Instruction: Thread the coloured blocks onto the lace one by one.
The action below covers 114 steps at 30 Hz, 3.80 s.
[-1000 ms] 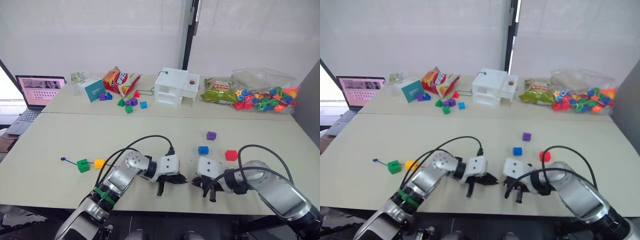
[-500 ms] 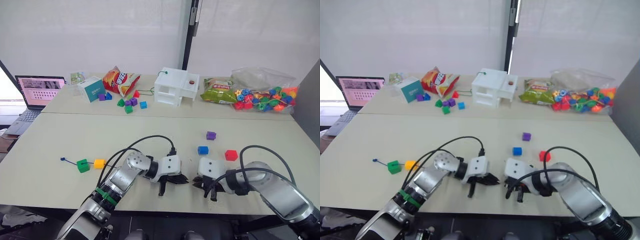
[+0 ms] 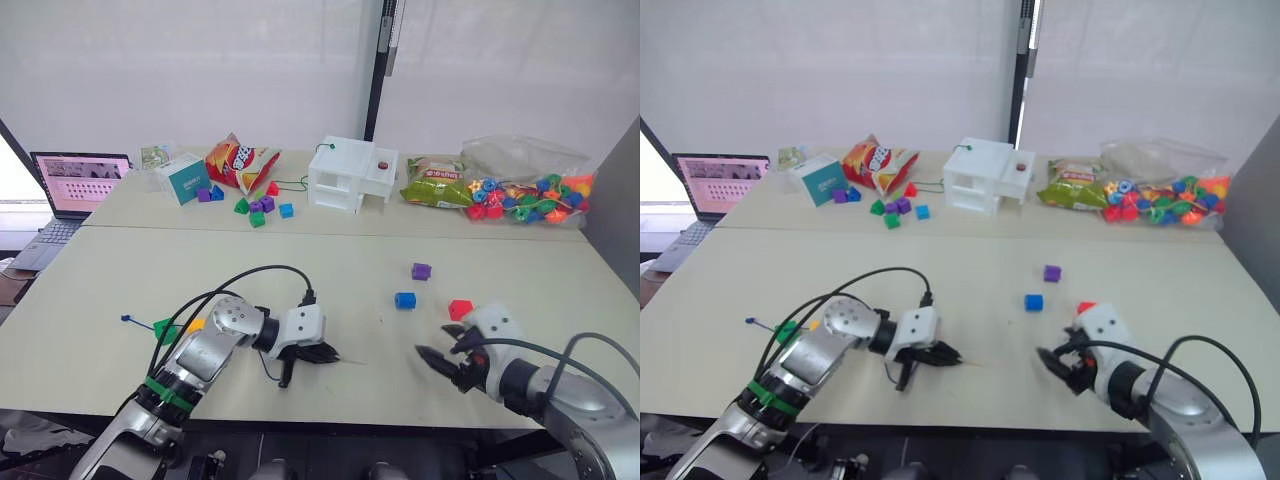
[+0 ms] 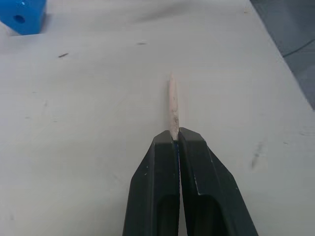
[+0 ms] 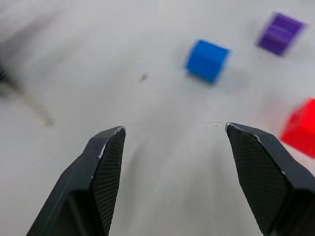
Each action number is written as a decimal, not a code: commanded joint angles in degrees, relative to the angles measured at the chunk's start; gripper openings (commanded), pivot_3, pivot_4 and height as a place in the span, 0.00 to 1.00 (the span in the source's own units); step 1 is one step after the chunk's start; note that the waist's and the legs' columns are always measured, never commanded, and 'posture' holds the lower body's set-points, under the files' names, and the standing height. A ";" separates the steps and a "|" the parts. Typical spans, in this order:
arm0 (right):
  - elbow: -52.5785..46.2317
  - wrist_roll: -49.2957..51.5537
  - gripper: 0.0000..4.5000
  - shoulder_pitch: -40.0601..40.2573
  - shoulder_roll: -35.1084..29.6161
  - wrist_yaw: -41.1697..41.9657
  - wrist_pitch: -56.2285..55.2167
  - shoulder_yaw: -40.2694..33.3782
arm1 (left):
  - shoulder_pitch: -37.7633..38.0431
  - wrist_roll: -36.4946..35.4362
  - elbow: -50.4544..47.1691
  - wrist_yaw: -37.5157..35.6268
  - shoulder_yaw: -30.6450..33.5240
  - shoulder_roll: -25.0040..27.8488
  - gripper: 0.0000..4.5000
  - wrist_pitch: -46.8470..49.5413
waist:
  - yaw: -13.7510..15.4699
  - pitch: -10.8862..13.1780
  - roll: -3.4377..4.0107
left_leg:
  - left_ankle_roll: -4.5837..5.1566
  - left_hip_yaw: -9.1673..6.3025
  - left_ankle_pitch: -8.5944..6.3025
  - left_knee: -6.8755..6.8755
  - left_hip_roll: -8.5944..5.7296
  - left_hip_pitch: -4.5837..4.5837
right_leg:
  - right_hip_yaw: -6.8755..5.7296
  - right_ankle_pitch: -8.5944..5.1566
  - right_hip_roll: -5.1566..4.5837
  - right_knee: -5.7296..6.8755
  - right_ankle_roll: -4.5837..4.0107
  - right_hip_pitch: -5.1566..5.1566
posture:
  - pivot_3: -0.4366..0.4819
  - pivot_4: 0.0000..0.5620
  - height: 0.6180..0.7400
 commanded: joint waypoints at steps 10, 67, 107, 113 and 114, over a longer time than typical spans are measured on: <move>12.10 -14.36 0.76 -6.55 17.17 -26.85 -14.27 5.09 | 0.42 -1.84 -4.98 2.56 2.32 0.48 0.00 3.56 | -0.25 -0.02 0.06 | -0.04 0.03 0.03 -0.02 -0.12 -0.01 | 0.03 0.00 0.02 0.07 0.00 -0.10 | 0.48 0.27 1.00; 3.33 13.33 0.99 -12.60 -11.95 14.83 -6.09 15.43 | 1.66 -2.11 -6.86 5.02 2.67 0.71 0.00 5.72 | -0.74 -0.01 0.08 | 0.00 -0.02 0.00 -0.06 0.03 0.07 | -0.09 -0.05 0.12 -0.11 -0.06 0.09 | 0.48 0.27 1.00; 39.76 -9.45 0.27 -29.16 -14.66 42.48 -38.02 35.61 | 1.14 -1.10 -15.21 13.71 -1.93 -0.83 0.00 18.99 | -0.07 0.01 0.05 | 0.01 0.06 -0.02 -0.04 0.00 0.01 | -0.01 -0.03 -0.01 -0.08 -0.04 0.00 | 0.48 0.27 1.00; 37.82 -9.57 0.27 -28.84 -14.37 41.55 -36.15 36.11 | 0.59 -1.18 -14.62 13.48 -2.44 -2.05 0.00 18.46 | -0.08 0.01 0.05 | 0.01 0.05 -0.02 -0.03 0.00 0.01 | -0.01 -0.03 0.00 -0.08 -0.04 0.00 | 0.48 0.27 1.00; 37.63 -9.61 0.27 -28.84 -14.39 41.57 -36.02 36.22 | 0.40 -1.16 -14.51 13.45 -2.48 -2.25 0.00 18.46 | -0.08 0.01 0.05 | 0.01 0.06 -0.02 -0.03 0.00 0.01 | -0.01 -0.03 0.00 -0.08 -0.04 0.01 | 0.48 0.27 1.00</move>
